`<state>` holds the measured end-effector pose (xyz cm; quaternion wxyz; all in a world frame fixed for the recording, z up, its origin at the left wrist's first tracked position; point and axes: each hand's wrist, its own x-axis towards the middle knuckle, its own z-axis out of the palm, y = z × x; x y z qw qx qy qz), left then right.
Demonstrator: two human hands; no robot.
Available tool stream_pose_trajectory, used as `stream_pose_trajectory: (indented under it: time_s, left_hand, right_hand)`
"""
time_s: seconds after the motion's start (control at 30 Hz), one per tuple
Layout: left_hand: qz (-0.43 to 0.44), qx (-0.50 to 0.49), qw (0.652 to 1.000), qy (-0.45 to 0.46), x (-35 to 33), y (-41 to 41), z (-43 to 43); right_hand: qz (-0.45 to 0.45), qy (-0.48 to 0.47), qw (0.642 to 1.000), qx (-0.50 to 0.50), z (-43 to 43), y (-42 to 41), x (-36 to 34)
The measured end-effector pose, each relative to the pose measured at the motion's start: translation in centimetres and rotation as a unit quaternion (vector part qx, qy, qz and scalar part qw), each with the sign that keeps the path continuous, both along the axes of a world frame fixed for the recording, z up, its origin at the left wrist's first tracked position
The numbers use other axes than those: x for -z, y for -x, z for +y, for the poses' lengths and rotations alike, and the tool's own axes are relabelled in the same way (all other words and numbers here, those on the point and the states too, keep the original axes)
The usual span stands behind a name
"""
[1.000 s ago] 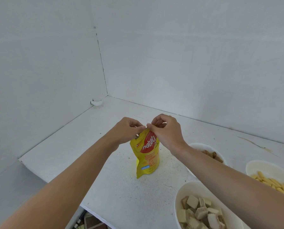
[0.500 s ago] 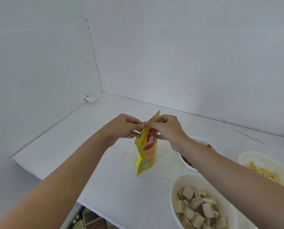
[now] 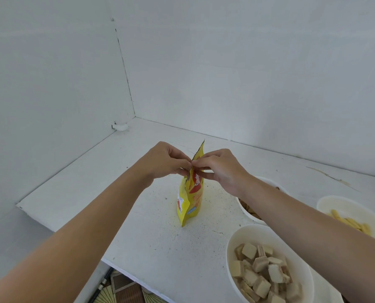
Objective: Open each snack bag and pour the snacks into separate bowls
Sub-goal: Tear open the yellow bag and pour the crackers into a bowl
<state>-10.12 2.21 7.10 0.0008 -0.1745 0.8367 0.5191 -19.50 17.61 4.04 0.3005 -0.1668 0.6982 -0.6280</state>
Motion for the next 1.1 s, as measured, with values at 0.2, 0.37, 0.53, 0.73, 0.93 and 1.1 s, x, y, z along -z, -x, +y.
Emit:
stream_pose_trajectory:
  time_s: [0.2,0.37,0.53,0.73,0.93,1.1]
  left_hand:
    - [0.013,-0.02,1.0,0.002,-0.1,-0.1,0.4]
    - [-0.006,-0.03,0.999,0.014,-0.2,0.4,0.7]
    - [-0.046,-0.001,0.999,-0.017,-0.4,0.5,0.7]
    - [-0.027,-0.01,1.0,-0.001,-0.1,0.7,0.2]
    - [-0.006,-0.04,0.999,0.036,0.1,0.4,0.0]
    - [-0.009,-0.042,0.998,0.042,0.2,0.5,-0.3]
  right_hand:
    - [0.045,-0.029,0.999,0.009,-0.8,0.1,0.3]
    - [0.07,-0.041,0.997,0.003,-1.0,0.0,0.5]
    - [0.043,-0.014,0.999,-0.028,-0.8,0.0,0.0]
    - [0.067,-0.031,0.997,-0.035,-1.1,0.0,-0.6]
    - [0.069,-0.051,0.996,-0.001,-1.1,0.8,-0.4]
    - [0.085,-0.059,0.995,-0.002,-1.1,0.5,-0.9]
